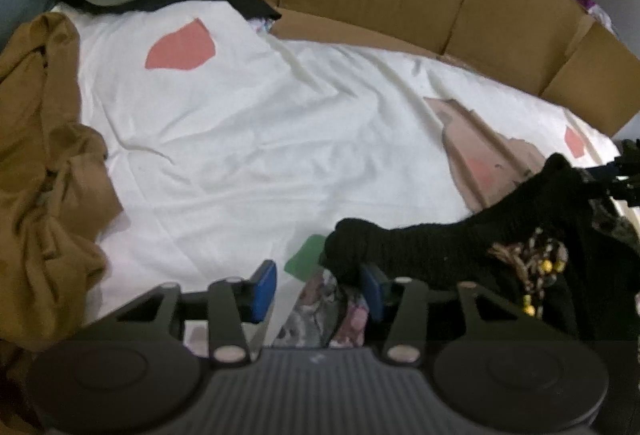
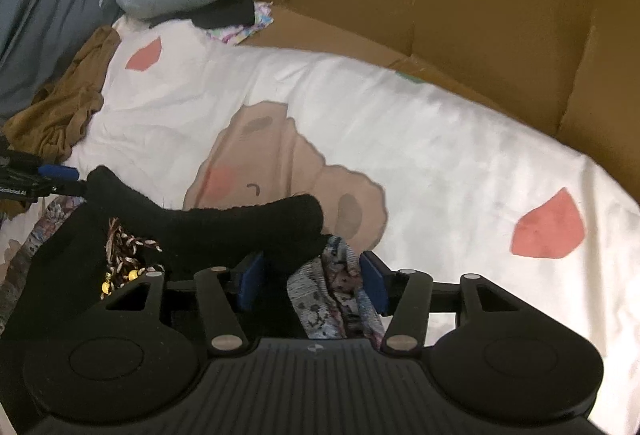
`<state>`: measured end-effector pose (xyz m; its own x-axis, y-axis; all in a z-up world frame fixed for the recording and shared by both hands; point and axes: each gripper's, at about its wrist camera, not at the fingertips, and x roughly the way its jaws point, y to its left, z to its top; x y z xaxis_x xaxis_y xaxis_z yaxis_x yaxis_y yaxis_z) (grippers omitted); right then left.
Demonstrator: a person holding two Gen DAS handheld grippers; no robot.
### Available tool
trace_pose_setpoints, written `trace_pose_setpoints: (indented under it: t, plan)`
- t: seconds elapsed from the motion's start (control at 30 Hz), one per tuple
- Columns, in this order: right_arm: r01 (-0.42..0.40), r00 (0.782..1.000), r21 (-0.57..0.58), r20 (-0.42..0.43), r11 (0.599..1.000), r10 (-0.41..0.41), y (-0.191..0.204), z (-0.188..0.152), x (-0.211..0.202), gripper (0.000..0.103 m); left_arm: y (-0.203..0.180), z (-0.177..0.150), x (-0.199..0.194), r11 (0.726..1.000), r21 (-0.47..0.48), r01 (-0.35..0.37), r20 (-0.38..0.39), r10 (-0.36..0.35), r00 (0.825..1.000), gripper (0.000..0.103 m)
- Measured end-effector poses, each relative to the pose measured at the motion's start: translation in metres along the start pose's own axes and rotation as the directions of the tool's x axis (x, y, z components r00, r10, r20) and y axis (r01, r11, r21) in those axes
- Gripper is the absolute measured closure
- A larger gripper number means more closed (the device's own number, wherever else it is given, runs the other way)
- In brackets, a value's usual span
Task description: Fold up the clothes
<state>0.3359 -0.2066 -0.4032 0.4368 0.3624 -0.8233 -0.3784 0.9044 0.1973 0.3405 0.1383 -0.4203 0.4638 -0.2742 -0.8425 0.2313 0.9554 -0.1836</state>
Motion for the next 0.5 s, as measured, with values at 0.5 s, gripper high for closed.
trace_pose_setpoints:
  t: [0.5]
  plan:
    - [-0.007, 0.989, -0.108, -0.146, 0.994, -0.009, 0.001, -0.007, 0.037, 0.045, -0.002, -0.005, 0.025, 0.996, -0.032, 0.080, -0.112, -0.083, 0.990, 0.060]
